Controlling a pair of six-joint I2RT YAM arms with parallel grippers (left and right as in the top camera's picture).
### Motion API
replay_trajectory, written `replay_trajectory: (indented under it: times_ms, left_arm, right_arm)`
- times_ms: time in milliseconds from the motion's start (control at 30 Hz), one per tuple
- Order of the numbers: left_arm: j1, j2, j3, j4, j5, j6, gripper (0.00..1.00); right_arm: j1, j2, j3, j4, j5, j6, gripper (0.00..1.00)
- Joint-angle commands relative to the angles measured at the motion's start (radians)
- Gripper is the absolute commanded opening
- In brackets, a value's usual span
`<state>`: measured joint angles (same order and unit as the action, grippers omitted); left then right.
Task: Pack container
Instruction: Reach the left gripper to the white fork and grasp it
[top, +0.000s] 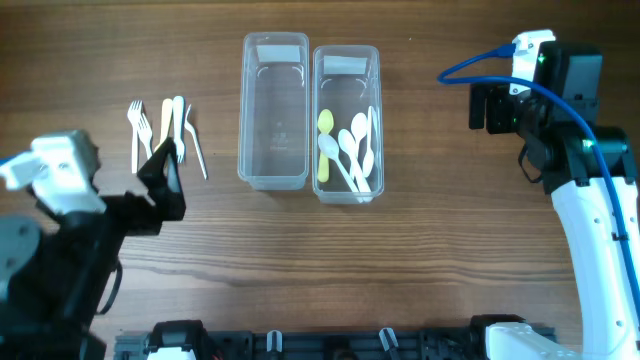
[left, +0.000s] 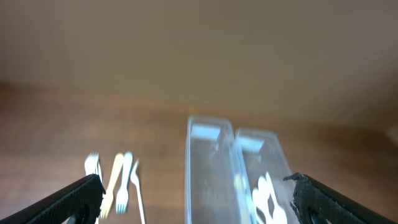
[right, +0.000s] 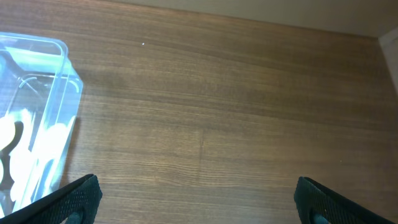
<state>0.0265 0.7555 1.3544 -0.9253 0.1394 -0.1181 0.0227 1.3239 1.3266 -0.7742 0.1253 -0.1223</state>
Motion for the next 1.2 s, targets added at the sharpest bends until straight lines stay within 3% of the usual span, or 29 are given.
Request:
replay_trajectory:
  times_ms: [0, 100, 233, 267, 300, 567, 600, 667, 733, 800, 833, 867, 967, 1033, 1167]
  left_arm:
    - [-0.003, 0.044, 0.012, -0.058, 0.036, -0.003, 1.0]
    - [-0.003, 0.08, 0.012, -0.052, 0.036, -0.002, 1.0]
    - [-0.003, 0.186, -0.019, -0.053, 0.026, 0.043, 0.75]
    - [-0.003, 0.228, -0.036, -0.053, 0.01, 0.043, 0.77]
    - [-0.003, 0.269, -0.05, -0.051, 0.004, 0.043, 1.0]
    - [-0.003, 0.665, -0.06, 0.008, 0.009, 0.043, 1.0]
    - [-0.003, 0.702, -0.06, 0.018, 0.009, 0.042, 0.91]
    - [-0.003, 0.777, -0.06, 0.039, 0.008, 0.031, 0.61]
    - [-0.002, 0.838, -0.06, 0.053, 0.007, 0.027, 0.44]
    - [-0.002, 0.9, -0.06, 0.071, -0.031, -0.007, 0.38]
    - [-0.002, 0.924, -0.06, 0.08, -0.07, -0.047, 0.45]
    - [-0.002, 0.953, -0.06, 0.095, -0.123, -0.099, 0.61]
    - [-0.002, 1.001, -0.06, 0.148, -0.16, -0.13, 0.63]
    - [-0.002, 1.016, -0.06, 0.181, -0.164, -0.155, 0.7]
    - [-0.002, 1.025, -0.06, 0.233, -0.206, -0.279, 0.61]
  right_arm:
    - [-0.002, 0.009, 0.007, 0.003, 0.021, -0.009, 1.0]
    - [-0.002, 0.009, 0.007, 0.003, 0.021, -0.009, 1.0]
    - [-0.002, 0.009, 0.007, 0.003, 0.021, -0.009, 1.0]
    - [-0.002, 0.009, 0.006, 0.003, 0.021, -0.009, 1.0]
    - [-0.002, 0.009, 0.007, 0.003, 0.021, -0.009, 1.0]
    - [-0.002, 0.009, 0.006, 0.003, 0.021, -0.009, 1.0]
    - [-0.002, 0.009, 0.007, 0.002, 0.021, -0.009, 1.0]
    - [-0.002, 0.009, 0.006, 0.003, 0.021, -0.009, 1.0]
    - [-0.002, 0.009, 0.006, 0.003, 0.021, -0.009, 1.0]
    - [-0.002, 0.009, 0.007, 0.003, 0.021, -0.009, 1.0]
    - [-0.002, 0.009, 0.007, 0.003, 0.021, -0.009, 1.0]
    - [-0.002, 0.009, 0.006, 0.003, 0.021, -0.009, 1.0]
    - [-0.002, 0.009, 0.006, 0.003, 0.021, -0.009, 1.0]
    - [-0.002, 0.009, 0.006, 0.003, 0.021, -0.009, 1.0]
    - [-0.002, 0.009, 0.007, 0.002, 0.021, -0.009, 1.0]
